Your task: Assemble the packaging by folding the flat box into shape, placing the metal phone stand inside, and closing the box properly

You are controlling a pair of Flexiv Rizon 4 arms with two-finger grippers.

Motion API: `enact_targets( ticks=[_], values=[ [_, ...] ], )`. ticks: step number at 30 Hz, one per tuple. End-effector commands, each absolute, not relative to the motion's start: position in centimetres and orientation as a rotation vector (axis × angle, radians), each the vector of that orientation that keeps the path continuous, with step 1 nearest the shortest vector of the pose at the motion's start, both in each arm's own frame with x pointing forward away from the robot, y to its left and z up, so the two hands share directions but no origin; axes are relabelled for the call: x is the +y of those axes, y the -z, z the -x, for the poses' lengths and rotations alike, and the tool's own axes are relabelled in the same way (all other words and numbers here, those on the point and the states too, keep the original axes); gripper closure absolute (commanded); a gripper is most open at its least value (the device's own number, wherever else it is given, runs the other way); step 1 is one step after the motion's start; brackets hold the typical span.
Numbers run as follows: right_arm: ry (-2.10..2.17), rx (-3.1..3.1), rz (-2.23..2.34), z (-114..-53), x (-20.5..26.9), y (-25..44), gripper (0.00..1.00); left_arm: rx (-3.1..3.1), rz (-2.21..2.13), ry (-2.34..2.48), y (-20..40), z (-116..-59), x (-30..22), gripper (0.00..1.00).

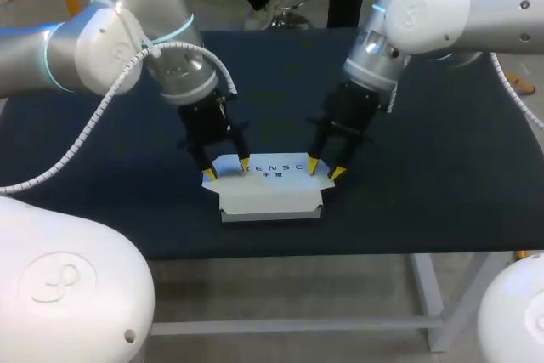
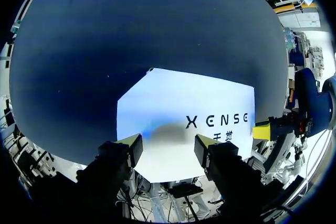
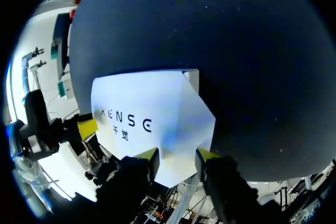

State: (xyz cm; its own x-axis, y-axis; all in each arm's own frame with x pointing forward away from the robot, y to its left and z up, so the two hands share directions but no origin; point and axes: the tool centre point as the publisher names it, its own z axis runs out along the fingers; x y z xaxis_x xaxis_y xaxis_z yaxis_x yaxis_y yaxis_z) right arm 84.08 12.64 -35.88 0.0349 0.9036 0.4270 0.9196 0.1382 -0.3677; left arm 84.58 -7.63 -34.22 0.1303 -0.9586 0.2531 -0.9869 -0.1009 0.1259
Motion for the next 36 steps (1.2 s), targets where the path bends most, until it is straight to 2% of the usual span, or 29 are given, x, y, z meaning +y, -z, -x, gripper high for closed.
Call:
enact_targets(
  ticks=[1,10,16,22,26,32,36],
  values=[
    [0.048,-1.852,1.762,-83.7,12.7,36.0,0.51,-1.910,-2.158,-0.180,34.6,-84.1,-7.7,0.31],
    [0.076,-1.882,1.787,-83.3,13.0,36.5,0.50,-1.913,-2.178,-0.239,35.0,-83.6,-7.4,0.32],
    [0.108,-1.896,1.796,-83.0,13.1,36.8,0.44,-1.916,-2.190,-0.274,35.3,-83.6,-7.3,0.30],
    [0.148,-1.899,1.808,-82.9,13.0,36.9,0.45,-1.927,-2.197,-0.323,35.6,-83.6,-7.2,0.30],
    [0.168,-1.906,1.820,-82.9,13.0,37.0,0.49,-1.920,-2.219,-0.367,35.8,-83.6,-7.2,0.30],
    [0.197,-1.905,1.832,-82.8,13.1,37.1,0.49,-1.912,-2.252,-0.379,35.9,-83.6,-6.9,0.35],
    [0.210,-1.902,1.838,-82.8,13.1,37.1,0.49,-1.898,-2.276,-0.357,36.1,-83.6,-6.8,0.33]
  ],
)
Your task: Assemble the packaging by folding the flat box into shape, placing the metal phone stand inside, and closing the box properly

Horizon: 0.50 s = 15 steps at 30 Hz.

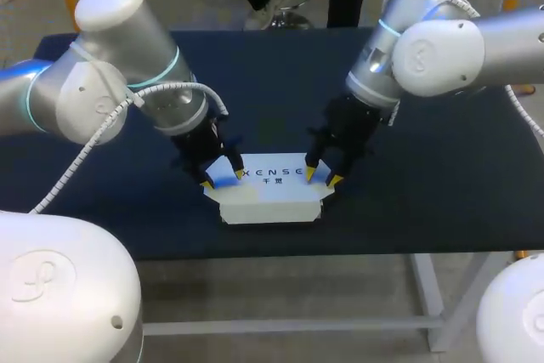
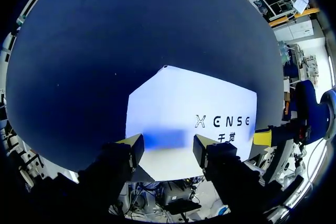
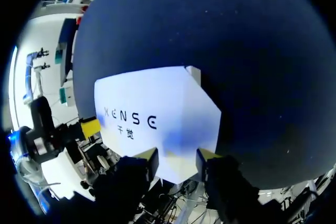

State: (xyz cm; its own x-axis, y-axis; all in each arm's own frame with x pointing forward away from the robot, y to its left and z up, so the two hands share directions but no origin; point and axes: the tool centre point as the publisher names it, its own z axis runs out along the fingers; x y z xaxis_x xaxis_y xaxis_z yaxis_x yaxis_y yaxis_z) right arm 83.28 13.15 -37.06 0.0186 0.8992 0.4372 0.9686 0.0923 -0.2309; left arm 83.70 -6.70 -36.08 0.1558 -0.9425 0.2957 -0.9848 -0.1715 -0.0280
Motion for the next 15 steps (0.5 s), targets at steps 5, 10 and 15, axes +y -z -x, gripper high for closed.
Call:
enact_targets(
  ticks=[5,10,15],
  values=[
    [0.220,-1.896,1.840,-82.9,13.1,37.4,0.48,-1.895,-2.268,-0.368,36.3,-83.4,-6.6,0.36],
    [0.245,-1.872,1.848,-82.7,13.1,37.7,0.47,-1.882,-2.230,-0.343,36.9,-83.7,-6.7,0.36],
    [0.283,-1.846,1.853,-82.6,13.0,37.9,0.44,-1.873,-2.225,-0.341,37.1,-83.8,-6.6,0.38]
  ],
)
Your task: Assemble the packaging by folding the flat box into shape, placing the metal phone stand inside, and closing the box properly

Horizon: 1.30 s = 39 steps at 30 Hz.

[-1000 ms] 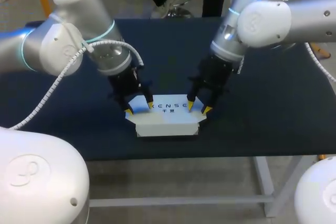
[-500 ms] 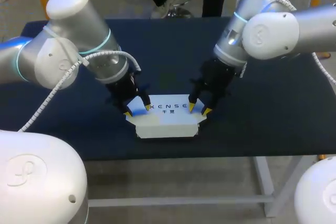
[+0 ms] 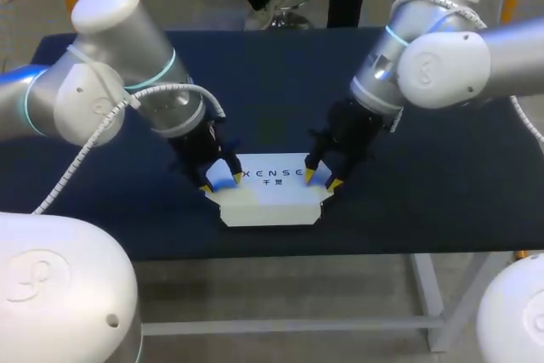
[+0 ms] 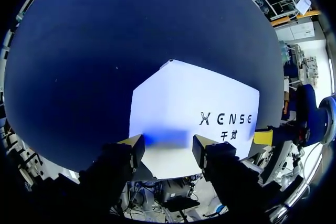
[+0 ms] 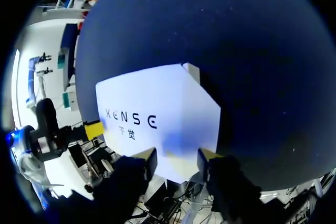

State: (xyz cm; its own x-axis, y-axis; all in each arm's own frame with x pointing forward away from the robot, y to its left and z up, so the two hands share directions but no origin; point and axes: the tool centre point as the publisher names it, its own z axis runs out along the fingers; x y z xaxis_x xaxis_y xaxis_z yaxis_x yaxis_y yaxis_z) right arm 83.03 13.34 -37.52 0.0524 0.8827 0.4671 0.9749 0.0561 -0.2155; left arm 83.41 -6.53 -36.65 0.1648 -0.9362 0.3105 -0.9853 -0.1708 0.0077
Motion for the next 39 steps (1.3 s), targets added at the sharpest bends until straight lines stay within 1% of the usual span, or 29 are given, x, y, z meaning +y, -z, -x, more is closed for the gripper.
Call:
enact_targets(
  ticks=[1,6,8,10,17,20,31,39],
  values=[
    [0.295,-1.840,1.852,-82.6,12.9,37.9,0.43,-1.871,-2.225,-0.341,37.2,-83.7,-6.6,0.39],
    [0.349,-1.828,1.874,-82.4,12.7,38.0,0.47,-1.870,-2.219,-0.332,37.3,-83.7,-6.6,0.40],
    [0.382,-1.808,1.883,-82.3,12.4,38.0,0.47,-1.869,-2.218,-0.327,37.4,-83.8,-6.6,0.40],
    [0.395,-1.793,1.896,-82.4,12.3,38.0,0.44,-1.869,-2.217,-0.324,37.4,-83.8,-6.6,0.40],
    [0.445,-1.758,1.927,-82.4,12.4,38.1,0.44,-1.874,-2.208,-0.327,37.5,-83.9,-6.7,0.40],
    [0.453,-1.736,1.926,-82.5,12.4,38.2,0.43,-1.875,-2.208,-0.329,37.6,-83.9,-6.8,0.40],
    [0.457,-1.734,1.910,-82.9,13.1,38.4,0.44,-1.892,-2.197,-0.342,37.9,-83.8,-6.9,0.44],
    [0.457,-1.739,1.900,-83.1,13.5,38.3,0.44,-1.905,-2.171,-0.372,38.3,-83.7,-6.8,0.43]
  ],
)
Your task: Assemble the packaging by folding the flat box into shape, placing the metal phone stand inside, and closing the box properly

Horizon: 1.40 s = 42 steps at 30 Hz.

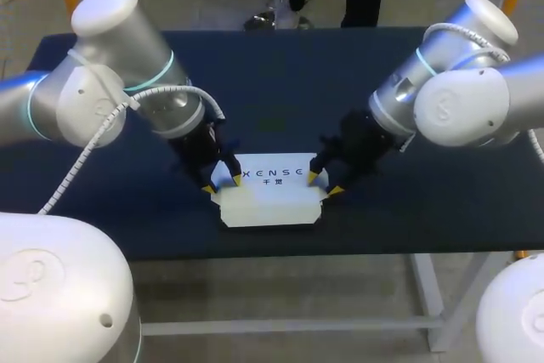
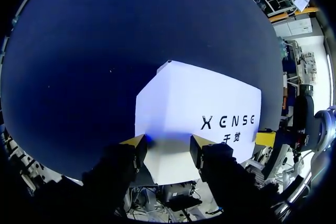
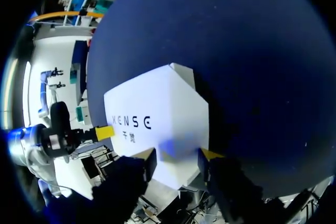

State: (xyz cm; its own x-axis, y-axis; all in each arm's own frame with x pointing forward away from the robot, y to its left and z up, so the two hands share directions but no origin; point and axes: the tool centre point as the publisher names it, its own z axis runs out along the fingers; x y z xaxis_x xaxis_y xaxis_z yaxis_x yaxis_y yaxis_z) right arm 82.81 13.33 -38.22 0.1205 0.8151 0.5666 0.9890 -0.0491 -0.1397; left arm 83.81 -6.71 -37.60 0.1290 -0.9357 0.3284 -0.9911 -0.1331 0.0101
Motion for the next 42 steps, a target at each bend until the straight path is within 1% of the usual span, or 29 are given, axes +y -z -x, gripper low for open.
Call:
enact_targets(
  ticks=[1,4,6,10,12,13,17,19,20,22,24,28,30,33,36,37,38,40,42],
  values=[
    [0.456,-1.738,1.898,-83.17,13.52,38.32,0.45,-1.906,-2.161,-0.377,38.35,-83.74,-6.85,0.43],
    [0.456,-1.735,1.895,-83.20,13.59,38.40,0.45,-1.911,-2.140,-0.376,38.53,-83.87,-6.92,0.43],
    [0.458,-1.731,1.889,-83.21,13.61,38.42,0.46,-1.910,-2.140,-0.376,38.56,-83.92,-6.96,0.47],
    [0.466,-1.724,1.876,-83.29,13.72,38.25,0.47,-1.916,-2.131,-0.380,38.46,-83.95,-7.10,0.48],
    [0.473,-1.720,1.869,-83.33,13.74,38.14,0.48,-1.919,-2.130,-0.377,38.41,-83.97,-7.16,0.44],
    [0.475,-1.717,1.865,-83.35,13.74,38.11,0.50,-1.919,-2.130,-0.377,38.39,-83.97,-7.17,0.44],
    [0.478,-1.713,1.855,-83.38,13.70,37.87,0.51,-1.920,-2.129,-0.378,38.34,-83.98,-7.18,0.43],
    [0.478,-1.713,1.855,-83.38,13.70,37.87,0.52,-1.920,-2.129,-0.378,38.34,-83.98,-7.18,0.40],
    [0.478,-1.713,1.855,-83.38,13.70,37.87,0.52,-1.920,-2.129,-0.378,38.34,-83.98,-7.18,0.38],
    [0.478,-1.713,1.855,-83.38,13.70,37.87,0.51,-1.920,-2.129,-0.378,38.34,-83.98,-7.18,0.38],
    [0.478,-1.713,1.855,-83.38,13.70,37.87,0.51,-1.920,-2.129,-0.378,38.34,-83.98,-7.18,0.40],
    [0.478,-1.713,1.855,-83.38,13.70,37.87,0.52,-1.920,-2.129,-0.378,38.34,-83.98,-7.18,0.33],
    [0.478,-1.713,1.855,-83.38,13.70,37.87,0.50,-1.920,-2.129,-0.378,38.34,-83.98,-7.18,0.31],
    [0.478,-1.713,1.855,-83.38,13.70,37.87,0.51,-1.920,-2.129,-0.378,38.34,-83.98,-7.18,0.35],
    [0.478,-1.713,1.855,-83.38,13.70,37.87,0.50,-1.920,-2.129,-0.378,38.34,-83.98,-7.18,0.35],
    [0.478,-1.713,1.855,-83.38,13.70,37.87,0.50,-1.920,-2.129,-0.378,38.34,-83.98,-7.18,0.36],
    [0.478,-1.713,1.855,-83.38,13.70,37.87,0.50,-1.920,-2.129,-0.378,38.34,-83.98,-7.18,0.40],
    [0.478,-1.713,1.855,-83.38,13.70,37.87,0.51,-1.920,-2.129,-0.378,38.34,-83.98,-7.18,0.44],
    [0.478,-1.713,1.855,-83.38,13.70,37.87,0.52,-1.920,-2.129,-0.378,38.34,-83.98,-7.18,0.45]
  ],
)
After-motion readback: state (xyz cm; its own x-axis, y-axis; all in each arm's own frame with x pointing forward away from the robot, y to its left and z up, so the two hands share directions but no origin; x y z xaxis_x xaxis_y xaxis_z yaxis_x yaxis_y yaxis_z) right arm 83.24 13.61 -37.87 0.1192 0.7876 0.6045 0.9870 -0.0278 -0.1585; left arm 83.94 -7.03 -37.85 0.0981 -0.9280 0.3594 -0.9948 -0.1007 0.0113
